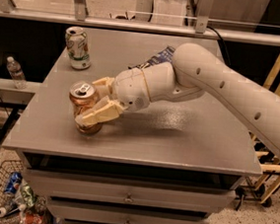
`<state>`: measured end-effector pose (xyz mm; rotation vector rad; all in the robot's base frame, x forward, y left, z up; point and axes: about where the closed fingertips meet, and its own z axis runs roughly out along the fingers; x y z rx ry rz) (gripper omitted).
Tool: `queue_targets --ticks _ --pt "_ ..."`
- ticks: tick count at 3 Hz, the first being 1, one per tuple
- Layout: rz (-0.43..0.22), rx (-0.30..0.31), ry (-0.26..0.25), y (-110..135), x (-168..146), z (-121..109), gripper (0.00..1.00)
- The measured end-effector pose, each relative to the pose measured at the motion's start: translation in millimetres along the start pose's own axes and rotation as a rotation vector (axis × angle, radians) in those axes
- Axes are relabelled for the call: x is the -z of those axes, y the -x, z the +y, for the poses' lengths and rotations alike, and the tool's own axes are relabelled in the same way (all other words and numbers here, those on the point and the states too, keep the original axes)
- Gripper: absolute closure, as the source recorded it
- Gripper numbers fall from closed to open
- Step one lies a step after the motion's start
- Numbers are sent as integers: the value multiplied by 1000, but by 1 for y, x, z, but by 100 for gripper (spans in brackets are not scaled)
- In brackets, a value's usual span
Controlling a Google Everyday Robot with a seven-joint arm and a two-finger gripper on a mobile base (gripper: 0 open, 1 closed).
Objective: Knock orange can over
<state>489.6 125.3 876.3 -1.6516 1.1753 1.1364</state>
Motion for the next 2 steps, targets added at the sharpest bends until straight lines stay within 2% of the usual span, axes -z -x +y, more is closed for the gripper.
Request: queue_targets --ticks 1,2 --pt "-25 8 -4 2 2 -3 88" --pt "-23 34 -25 9 16 -8 100"
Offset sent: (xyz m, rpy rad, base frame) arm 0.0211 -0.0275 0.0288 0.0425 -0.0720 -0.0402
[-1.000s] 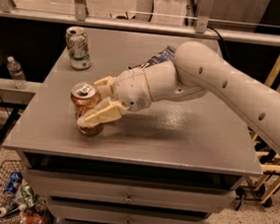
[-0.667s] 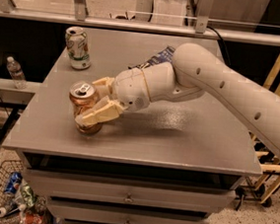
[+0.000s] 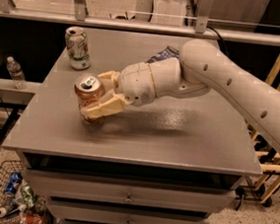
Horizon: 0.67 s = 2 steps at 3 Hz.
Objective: Knock orange can over
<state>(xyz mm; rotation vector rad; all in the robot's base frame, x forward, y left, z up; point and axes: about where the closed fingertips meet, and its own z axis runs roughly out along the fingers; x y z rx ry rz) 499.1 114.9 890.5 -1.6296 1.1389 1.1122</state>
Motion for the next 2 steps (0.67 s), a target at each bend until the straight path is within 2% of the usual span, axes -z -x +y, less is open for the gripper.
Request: queue_targets --ticks 1,2 --pt "125 81 -28 14 18 -11 100" --pt "441 225 -28 23 18 -20 100"
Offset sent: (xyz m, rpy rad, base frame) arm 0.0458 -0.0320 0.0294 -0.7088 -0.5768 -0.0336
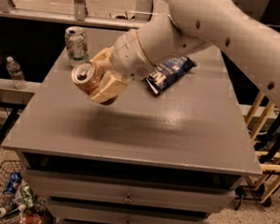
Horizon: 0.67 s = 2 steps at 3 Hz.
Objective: Knock orange can over
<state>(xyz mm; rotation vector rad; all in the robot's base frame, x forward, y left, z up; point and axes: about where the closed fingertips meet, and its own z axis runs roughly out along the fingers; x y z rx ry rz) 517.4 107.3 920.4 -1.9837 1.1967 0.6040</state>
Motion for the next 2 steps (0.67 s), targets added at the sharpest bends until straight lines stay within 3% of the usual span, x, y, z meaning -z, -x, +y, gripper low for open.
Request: queue_targets --ticks 1,2 --pt "204 114 49 14 -17 4 100" --pt "380 228 151 19 -52 23 100"
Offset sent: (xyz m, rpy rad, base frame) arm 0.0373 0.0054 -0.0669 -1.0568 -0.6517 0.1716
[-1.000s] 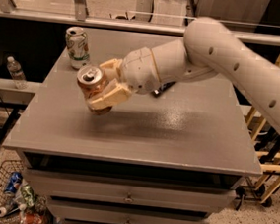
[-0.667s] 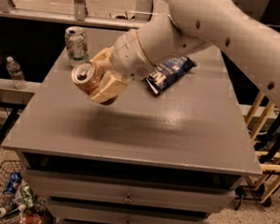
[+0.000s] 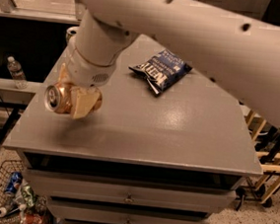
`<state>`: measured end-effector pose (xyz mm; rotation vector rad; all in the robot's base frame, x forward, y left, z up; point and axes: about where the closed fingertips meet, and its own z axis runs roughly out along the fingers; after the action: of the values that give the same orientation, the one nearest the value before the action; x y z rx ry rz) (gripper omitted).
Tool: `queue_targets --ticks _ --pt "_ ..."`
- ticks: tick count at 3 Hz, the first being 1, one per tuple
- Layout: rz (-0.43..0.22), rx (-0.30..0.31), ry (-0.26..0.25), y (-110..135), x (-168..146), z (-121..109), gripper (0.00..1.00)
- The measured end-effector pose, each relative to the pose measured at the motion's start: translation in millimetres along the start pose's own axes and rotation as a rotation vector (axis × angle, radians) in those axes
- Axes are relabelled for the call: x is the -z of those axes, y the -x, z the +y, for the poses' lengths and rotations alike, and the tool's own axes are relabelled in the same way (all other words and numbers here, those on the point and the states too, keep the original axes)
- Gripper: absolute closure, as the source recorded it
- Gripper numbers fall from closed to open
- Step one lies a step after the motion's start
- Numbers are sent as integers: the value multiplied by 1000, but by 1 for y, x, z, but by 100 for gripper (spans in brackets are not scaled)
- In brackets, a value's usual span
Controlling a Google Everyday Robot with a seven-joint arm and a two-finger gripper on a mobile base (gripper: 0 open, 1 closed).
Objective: Knock orange can over
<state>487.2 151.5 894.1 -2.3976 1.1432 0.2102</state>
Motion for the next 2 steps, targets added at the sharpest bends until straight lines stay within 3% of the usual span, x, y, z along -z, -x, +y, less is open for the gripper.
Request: queue_targets --ticks 1,2 --pt "170 88 125 -3 -41 13 100" --pt "347 141 200 -28 -65 12 100"
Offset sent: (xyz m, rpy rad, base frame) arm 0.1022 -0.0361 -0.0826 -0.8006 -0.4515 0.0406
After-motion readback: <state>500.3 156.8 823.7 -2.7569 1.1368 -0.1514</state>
